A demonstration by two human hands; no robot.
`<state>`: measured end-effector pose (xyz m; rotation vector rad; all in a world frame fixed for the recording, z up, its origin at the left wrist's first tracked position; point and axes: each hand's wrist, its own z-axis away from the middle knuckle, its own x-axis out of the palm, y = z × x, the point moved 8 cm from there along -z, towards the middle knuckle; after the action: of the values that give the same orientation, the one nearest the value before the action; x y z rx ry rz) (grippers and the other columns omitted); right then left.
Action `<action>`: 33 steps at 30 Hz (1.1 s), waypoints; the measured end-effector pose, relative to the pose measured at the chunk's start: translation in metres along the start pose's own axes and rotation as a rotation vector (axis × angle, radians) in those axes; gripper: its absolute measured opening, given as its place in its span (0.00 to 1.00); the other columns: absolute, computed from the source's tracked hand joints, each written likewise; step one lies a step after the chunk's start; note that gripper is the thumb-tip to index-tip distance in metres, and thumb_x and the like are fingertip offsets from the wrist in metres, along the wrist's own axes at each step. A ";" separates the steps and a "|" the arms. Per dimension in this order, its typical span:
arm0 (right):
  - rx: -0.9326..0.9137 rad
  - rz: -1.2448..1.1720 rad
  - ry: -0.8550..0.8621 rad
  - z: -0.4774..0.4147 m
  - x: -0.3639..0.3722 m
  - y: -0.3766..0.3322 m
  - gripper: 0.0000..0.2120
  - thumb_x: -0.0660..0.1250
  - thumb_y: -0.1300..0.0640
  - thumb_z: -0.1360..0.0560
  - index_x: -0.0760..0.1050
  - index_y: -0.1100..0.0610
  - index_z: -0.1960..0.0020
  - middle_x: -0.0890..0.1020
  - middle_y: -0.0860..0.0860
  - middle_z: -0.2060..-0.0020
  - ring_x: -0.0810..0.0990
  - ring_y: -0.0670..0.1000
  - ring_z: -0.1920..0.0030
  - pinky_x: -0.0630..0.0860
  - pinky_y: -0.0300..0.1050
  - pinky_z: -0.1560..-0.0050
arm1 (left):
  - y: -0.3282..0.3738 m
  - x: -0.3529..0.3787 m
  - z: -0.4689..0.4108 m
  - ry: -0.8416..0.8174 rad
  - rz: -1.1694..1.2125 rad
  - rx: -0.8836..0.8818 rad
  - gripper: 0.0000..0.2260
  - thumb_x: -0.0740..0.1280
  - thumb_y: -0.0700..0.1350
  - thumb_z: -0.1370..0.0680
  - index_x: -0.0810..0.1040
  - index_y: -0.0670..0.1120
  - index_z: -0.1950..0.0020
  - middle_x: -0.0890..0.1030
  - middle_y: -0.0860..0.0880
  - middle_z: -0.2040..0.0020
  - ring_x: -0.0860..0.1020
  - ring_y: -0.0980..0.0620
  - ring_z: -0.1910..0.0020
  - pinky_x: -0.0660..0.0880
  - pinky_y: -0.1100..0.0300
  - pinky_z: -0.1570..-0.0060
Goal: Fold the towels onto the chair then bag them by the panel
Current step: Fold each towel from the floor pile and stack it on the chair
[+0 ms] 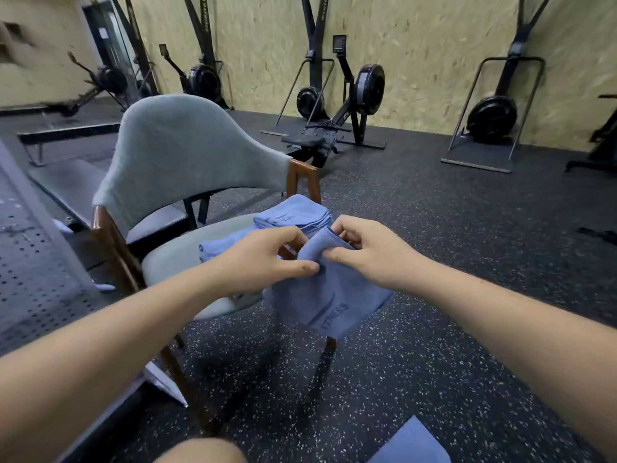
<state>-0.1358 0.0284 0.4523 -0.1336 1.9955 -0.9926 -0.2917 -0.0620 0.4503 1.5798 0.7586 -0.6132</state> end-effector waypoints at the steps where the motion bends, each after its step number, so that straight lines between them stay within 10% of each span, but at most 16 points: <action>1: -0.015 0.004 0.003 -0.012 0.006 -0.003 0.09 0.74 0.51 0.23 0.75 0.51 0.54 0.75 0.44 0.68 0.70 0.45 0.65 0.68 0.49 0.59 | -0.004 -0.007 -0.003 0.022 -0.028 0.020 0.07 0.75 0.56 0.20 0.82 0.54 0.48 0.85 0.57 0.54 0.81 0.60 0.54 0.77 0.58 0.52; 6: 0.030 -0.092 0.069 -0.053 0.032 0.001 0.15 0.75 0.43 0.23 0.74 0.51 0.59 0.77 0.46 0.67 0.73 0.44 0.63 0.70 0.51 0.58 | -0.041 -0.047 -0.021 0.040 0.067 -0.073 0.09 0.71 0.52 0.18 0.80 0.46 0.50 0.76 0.52 0.61 0.71 0.55 0.61 0.67 0.53 0.57; 11: 0.320 -0.516 -0.144 -0.059 0.096 0.049 0.17 0.81 0.53 0.26 0.85 0.56 0.39 0.89 0.50 0.45 0.87 0.52 0.41 0.82 0.54 0.35 | -0.090 -0.077 -0.040 -0.024 0.272 -0.281 0.08 0.72 0.49 0.17 0.83 0.44 0.49 0.88 0.42 0.50 0.84 0.47 0.55 0.78 0.50 0.52; 17: 0.632 -0.995 0.050 -0.064 0.150 0.076 0.09 0.76 0.60 0.21 0.83 0.57 0.42 0.89 0.56 0.45 0.84 0.54 0.51 0.80 0.48 0.52 | -0.157 -0.090 -0.067 -0.060 0.219 -0.464 0.11 0.73 0.51 0.17 0.86 0.43 0.44 0.89 0.42 0.47 0.87 0.39 0.46 0.82 0.39 0.40; 22: 0.690 -0.977 0.233 -0.080 0.157 0.083 0.02 0.75 0.61 0.20 0.82 0.58 0.51 0.87 0.58 0.51 0.82 0.53 0.56 0.80 0.48 0.53 | -0.206 -0.090 -0.089 -0.045 0.012 -0.499 0.16 0.72 0.59 0.20 0.85 0.46 0.49 0.86 0.39 0.46 0.83 0.45 0.55 0.77 0.48 0.53; 33: 0.607 -0.686 0.298 -0.056 0.135 0.083 0.14 0.74 0.62 0.21 0.76 0.55 0.38 0.83 0.53 0.46 0.85 0.54 0.46 0.83 0.53 0.41 | -0.178 -0.076 -0.093 0.277 -0.601 -0.162 0.12 0.68 0.46 0.17 0.76 0.50 0.33 0.75 0.47 0.37 0.76 0.41 0.38 0.76 0.44 0.42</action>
<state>-0.2383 0.0587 0.3224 -0.3641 1.8317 -2.1199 -0.4797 0.0320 0.4064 1.2929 1.4818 -0.7440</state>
